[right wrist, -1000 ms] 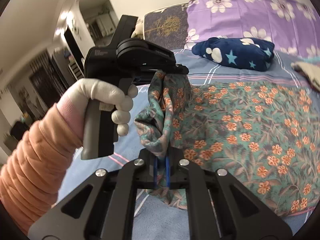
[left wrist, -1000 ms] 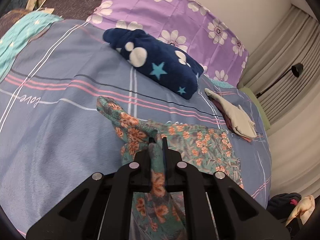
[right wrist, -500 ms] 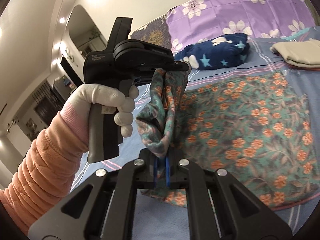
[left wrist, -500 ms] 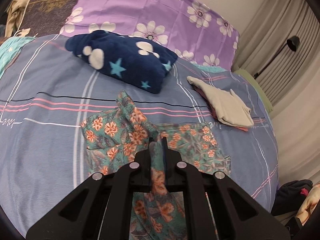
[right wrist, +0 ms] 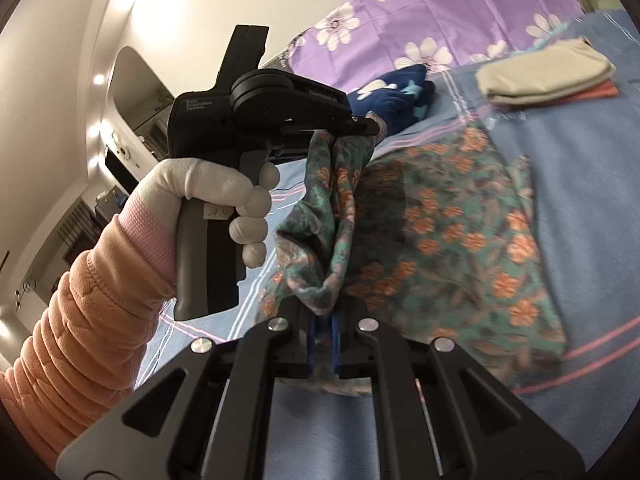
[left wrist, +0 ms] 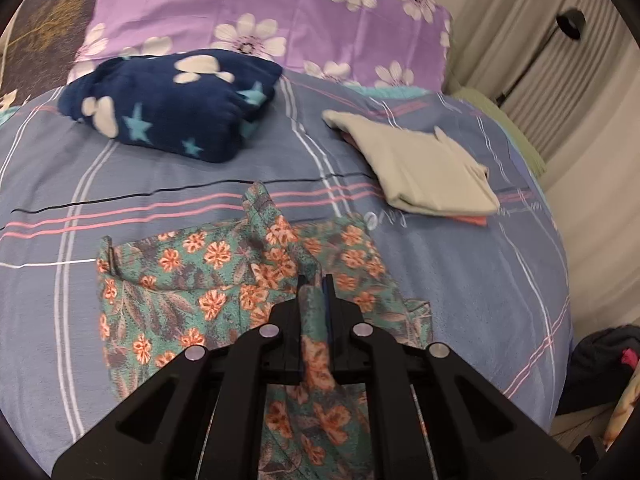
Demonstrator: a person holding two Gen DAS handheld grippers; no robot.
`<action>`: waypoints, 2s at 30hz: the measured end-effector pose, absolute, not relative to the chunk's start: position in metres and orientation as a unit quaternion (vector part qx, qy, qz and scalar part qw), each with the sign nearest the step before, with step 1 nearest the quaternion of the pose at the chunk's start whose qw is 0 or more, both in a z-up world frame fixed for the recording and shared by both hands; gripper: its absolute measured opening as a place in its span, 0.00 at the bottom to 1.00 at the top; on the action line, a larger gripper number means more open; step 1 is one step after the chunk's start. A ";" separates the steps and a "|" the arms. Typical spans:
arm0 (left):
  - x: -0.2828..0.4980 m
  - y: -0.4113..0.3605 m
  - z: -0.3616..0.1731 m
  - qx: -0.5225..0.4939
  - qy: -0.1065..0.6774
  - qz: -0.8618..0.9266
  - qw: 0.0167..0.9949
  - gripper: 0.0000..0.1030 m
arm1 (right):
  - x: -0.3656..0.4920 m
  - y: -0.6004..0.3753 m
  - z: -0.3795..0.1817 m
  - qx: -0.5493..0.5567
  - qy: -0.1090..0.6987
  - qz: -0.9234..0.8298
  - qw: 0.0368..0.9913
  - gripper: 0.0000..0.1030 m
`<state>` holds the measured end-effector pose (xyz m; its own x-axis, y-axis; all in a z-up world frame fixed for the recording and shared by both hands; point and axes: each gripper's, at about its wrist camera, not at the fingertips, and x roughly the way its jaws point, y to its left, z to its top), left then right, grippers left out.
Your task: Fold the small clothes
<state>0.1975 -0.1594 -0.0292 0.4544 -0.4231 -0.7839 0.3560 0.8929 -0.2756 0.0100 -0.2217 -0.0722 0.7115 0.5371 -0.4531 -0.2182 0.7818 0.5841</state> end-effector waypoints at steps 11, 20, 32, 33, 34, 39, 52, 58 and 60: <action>0.195 -0.229 -0.042 0.009 0.476 -0.250 0.844 0.06 | -0.003 -0.263 -0.085 0.279 0.309 0.175 0.892 0.05; 0.193 -0.275 -0.074 0.053 0.495 -0.250 0.830 0.07 | -0.017 -0.288 -0.097 0.294 0.303 0.135 0.896 0.05; 0.137 -0.231 0.003 0.092 0.369 -0.260 0.887 0.43 | -0.011 -0.312 -0.138 0.360 0.371 0.150 0.843 0.15; 0.125 -0.221 0.007 0.101 0.359 -0.259 0.891 0.43 | -0.011 -0.312 -0.137 0.359 0.371 0.152 0.843 0.16; 0.113 -0.208 0.008 0.106 0.353 -0.258 0.893 0.45 | -0.012 -0.313 -0.138 0.360 0.370 0.153 0.842 0.16; 0.037 -0.136 -0.015 0.135 0.365 -0.232 0.892 0.53 | -0.012 -0.314 -0.138 0.368 0.372 0.157 0.837 0.16; -0.032 -0.091 -0.079 0.145 0.415 -0.198 0.876 0.55 | 0.000 -0.313 -0.140 0.360 0.383 0.142 0.839 0.16; -0.020 -0.119 -0.089 0.179 0.393 -0.166 0.887 0.55 | -0.003 -0.311 -0.139 0.350 0.387 0.135 0.843 0.16; -0.017 -0.122 -0.093 0.219 0.375 -0.112 0.894 0.58 | -0.002 -0.310 -0.139 0.347 0.386 0.132 0.844 0.15</action>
